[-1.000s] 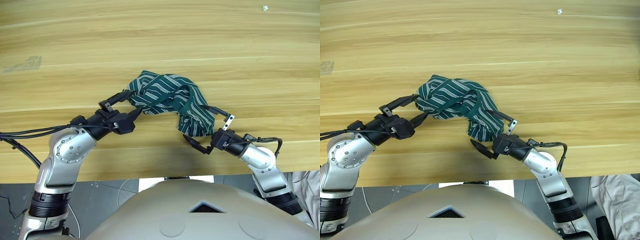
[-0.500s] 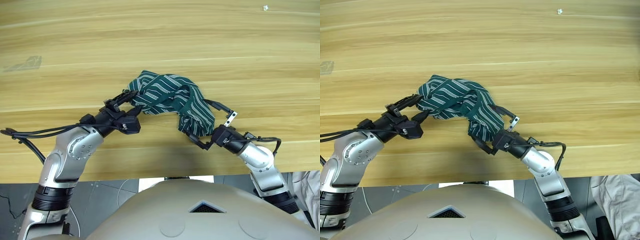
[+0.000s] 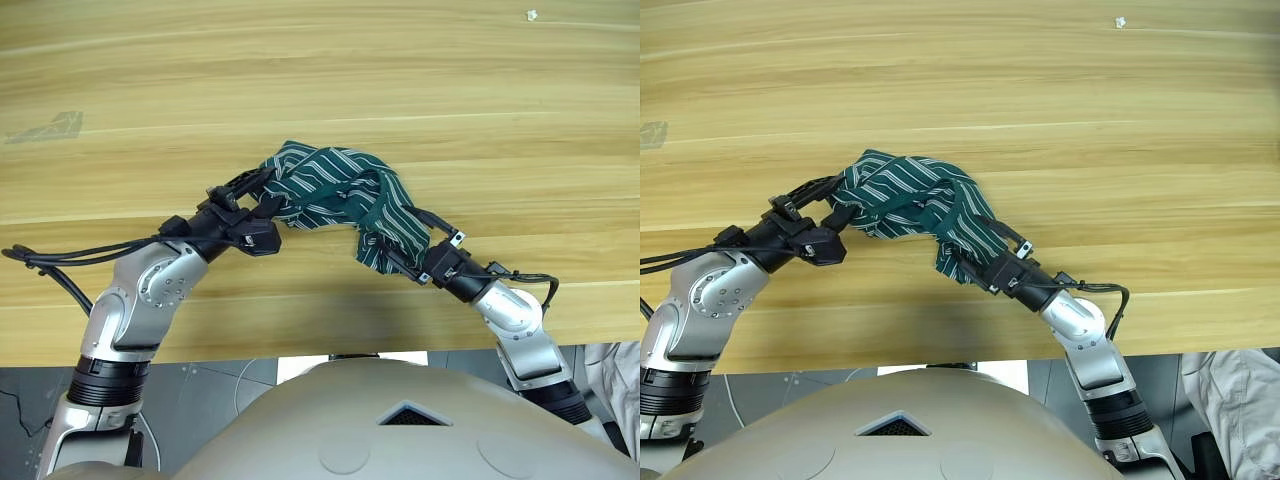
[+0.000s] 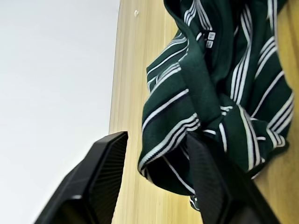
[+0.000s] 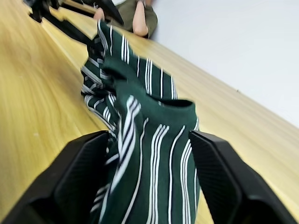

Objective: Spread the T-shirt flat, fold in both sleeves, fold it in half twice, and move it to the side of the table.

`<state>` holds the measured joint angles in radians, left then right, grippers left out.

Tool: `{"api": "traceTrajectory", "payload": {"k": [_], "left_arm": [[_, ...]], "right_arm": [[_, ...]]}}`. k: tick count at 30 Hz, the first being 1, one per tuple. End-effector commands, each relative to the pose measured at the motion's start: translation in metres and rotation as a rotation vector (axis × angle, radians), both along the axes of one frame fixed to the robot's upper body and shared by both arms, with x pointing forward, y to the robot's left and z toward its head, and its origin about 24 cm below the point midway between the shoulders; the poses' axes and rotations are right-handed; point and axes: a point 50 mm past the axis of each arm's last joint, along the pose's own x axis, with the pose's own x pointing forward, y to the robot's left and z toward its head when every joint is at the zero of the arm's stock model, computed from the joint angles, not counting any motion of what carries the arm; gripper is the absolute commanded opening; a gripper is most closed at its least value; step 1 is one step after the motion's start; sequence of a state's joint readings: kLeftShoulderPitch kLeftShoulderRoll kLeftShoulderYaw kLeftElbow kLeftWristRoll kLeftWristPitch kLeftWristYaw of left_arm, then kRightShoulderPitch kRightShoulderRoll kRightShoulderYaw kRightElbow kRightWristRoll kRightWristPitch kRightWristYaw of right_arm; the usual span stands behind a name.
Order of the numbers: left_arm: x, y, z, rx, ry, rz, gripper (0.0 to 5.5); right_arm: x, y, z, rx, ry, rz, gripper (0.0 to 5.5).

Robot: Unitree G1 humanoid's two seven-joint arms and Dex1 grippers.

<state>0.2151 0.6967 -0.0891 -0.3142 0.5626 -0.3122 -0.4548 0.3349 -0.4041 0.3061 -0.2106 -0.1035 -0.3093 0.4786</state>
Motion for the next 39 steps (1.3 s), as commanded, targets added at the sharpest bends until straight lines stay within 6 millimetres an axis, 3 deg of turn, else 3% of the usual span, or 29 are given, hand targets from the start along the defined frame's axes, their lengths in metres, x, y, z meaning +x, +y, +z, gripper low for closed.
{"api": "traceTrajectory", "payload": {"k": [1,7,13,16,19,22,27,32,37,39], "left_arm": [[0.003,0.0,-0.004,0.013,0.017,-0.012,1.76],[0.0,0.0,-0.014,0.031,0.058,-0.028,0.94],[0.001,0.001,-0.017,0.039,0.065,-0.029,0.01],[0.0,0.003,-0.016,0.042,0.071,-0.03,0.0],[-0.001,0.003,-0.008,0.035,0.062,-0.04,0.0],[0.005,-0.005,0.022,-0.093,0.042,-0.073,0.0],[0.032,-0.017,0.092,-0.482,0.028,-0.111,0.0],[0.058,-0.023,0.157,-0.519,0.071,-0.154,0.0],[0.096,0.001,0.199,-0.502,-0.011,0.033,0.0],[0.088,0.004,0.193,-0.455,0.073,0.012,0.0]], "right_arm": [[0.006,-0.001,-0.004,-0.024,0.016,-0.023,2.53],[0.007,-0.001,-0.012,-0.031,0.061,-0.031,1.54],[0.009,0.001,-0.005,-0.017,0.033,-0.016,0.44],[0.013,-0.002,0.001,-0.013,0.007,-0.019,0.01],[0.026,-0.009,0.014,-0.028,-0.06,-0.014,0.01],[0.046,-0.023,0.033,-0.055,-0.136,-0.007,0.01],[0.097,-0.047,0.088,-0.054,-0.279,-0.014,0.01],[0.152,-0.076,0.165,-0.147,-0.472,-0.044,0.01],[0.171,-0.082,0.22,-0.124,-0.607,-0.06,0.01],[0.161,-0.076,0.227,-0.066,-0.586,0.057,0.01]]}}
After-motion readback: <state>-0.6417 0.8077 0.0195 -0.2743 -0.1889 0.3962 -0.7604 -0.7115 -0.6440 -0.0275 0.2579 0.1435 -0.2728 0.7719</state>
